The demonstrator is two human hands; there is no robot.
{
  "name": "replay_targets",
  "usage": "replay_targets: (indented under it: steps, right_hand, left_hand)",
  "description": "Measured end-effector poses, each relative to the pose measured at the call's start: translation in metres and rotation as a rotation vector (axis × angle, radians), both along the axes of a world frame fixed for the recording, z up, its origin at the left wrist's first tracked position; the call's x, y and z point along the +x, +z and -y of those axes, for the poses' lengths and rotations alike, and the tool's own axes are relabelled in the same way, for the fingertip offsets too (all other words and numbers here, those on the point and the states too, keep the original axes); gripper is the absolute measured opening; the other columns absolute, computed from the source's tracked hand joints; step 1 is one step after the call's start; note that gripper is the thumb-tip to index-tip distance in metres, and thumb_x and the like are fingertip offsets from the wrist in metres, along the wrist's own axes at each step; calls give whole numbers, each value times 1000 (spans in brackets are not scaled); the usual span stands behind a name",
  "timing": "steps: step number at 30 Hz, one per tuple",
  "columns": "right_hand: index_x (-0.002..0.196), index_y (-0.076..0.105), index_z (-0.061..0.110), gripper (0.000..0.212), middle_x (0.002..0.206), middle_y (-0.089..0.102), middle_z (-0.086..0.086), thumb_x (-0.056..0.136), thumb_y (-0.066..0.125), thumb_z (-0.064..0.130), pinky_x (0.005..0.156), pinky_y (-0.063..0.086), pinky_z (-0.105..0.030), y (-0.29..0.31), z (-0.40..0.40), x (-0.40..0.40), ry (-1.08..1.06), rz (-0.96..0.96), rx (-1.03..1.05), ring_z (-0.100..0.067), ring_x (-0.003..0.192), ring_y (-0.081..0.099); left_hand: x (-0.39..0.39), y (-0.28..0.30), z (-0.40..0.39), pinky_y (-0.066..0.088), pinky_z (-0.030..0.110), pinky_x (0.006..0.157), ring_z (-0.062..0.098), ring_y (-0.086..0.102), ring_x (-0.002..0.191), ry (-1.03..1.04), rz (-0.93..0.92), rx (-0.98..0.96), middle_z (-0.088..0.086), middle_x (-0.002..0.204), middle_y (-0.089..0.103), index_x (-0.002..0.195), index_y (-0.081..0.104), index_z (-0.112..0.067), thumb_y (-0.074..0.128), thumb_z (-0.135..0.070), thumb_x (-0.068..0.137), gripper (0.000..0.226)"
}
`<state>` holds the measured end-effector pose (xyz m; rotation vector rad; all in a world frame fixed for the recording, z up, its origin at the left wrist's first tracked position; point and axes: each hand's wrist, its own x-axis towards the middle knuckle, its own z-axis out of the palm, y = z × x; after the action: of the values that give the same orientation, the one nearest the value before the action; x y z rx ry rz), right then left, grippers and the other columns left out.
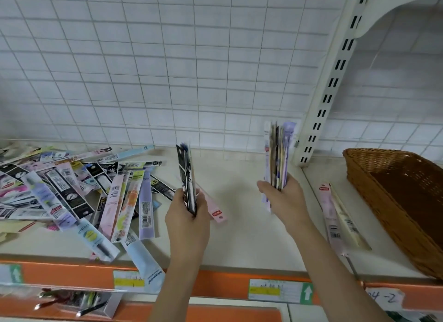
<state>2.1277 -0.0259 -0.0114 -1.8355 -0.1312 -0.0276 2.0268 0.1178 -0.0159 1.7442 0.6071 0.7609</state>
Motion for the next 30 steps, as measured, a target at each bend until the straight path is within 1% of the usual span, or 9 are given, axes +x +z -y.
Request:
replay_targets:
  steps: [4, 7, 10, 13, 18, 21, 24, 26, 30]
  right_hand:
    - [99, 51, 1, 21, 69, 59, -5, 82, 60, 9, 48, 42, -23, 15, 21, 8, -114, -20, -50, -9, 54, 56]
    - [96, 49, 5, 24, 79, 66, -9, 79, 60, 18, 56, 48, -28, 24, 46, 14, -152, -80, -324, -20, 68, 61]
    - [83, 48, 5, 19, 63, 51, -6, 79, 60, 19, 43, 33, -19, 32, 66, 10, -160, -117, -536, -18, 48, 47]
    - [88, 51, 5, 22, 61, 47, -2, 76, 63, 18, 37, 26, -15, 32, 78, 4, -167, -170, -654, -14, 42, 43]
    - [123, 36, 12, 58, 77, 46, 1, 76, 68, 23, 63, 47, -30, 28, 86, 3, -142, -166, -757, -25, 76, 58]
    - [128, 34, 13, 61, 83, 48, 2, 79, 69, 26, 71, 48, -32, 29, 91, 3, -123, -112, -693, -25, 85, 57]
    - [138, 33, 11, 69, 115, 58, -8, 82, 65, 36, 84, 46, -33, 28, 98, 8, -116, -113, -778, -29, 106, 57]
    - [134, 40, 11, 62, 118, 59, -9, 84, 61, 43, 85, 46, -32, 29, 104, 11, -89, -112, -807, -28, 107, 58]
    - [94, 60, 16, 41, 87, 65, -5, 89, 46, 55, 72, 51, -32, 29, 116, 14, -35, -102, -746, -21, 79, 63]
  left_hand:
    - [3, 11, 2, 49, 34, 59, 27, 65, 63, -2, -19, 7, 13, 66, 65, 75, 43, -31, 52, -21, 93, 22]
    - [8, 20, 8, 51, 33, 58, 19, 64, 52, -33, -34, -9, 11, 61, 64, 76, 44, -25, 54, -19, 91, 19]
    - [15, 28, 20, 54, 25, 54, 12, 63, 41, -144, -53, -122, 6, 52, 63, 85, 45, -18, 55, -14, 90, 11]
    - [25, 30, 39, 58, 34, 58, 17, 67, 47, -260, -116, -235, 7, 62, 63, 97, 44, -13, 57, -12, 89, 15]
    - [50, 29, 72, 46, 28, 58, 14, 58, 65, -398, -336, -45, 3, 76, 60, 96, 47, -11, 55, -19, 85, 16]
    - [67, 27, 89, 45, 28, 61, 20, 63, 73, -489, -427, -14, 8, 86, 67, 97, 48, -10, 53, -20, 82, 19]
    - [83, 24, 102, 42, 28, 61, 22, 58, 76, -516, -482, 23, 5, 86, 61, 93, 50, -10, 54, -22, 79, 18]
    - [93, 23, 110, 38, 25, 55, 17, 53, 69, -518, -500, 53, 2, 79, 55, 88, 50, -9, 55, -23, 80, 16]
    - [108, 23, 122, 32, 23, 48, 17, 46, 55, -537, -517, 126, 0, 61, 47, 65, 43, -13, 57, -21, 79, 22]
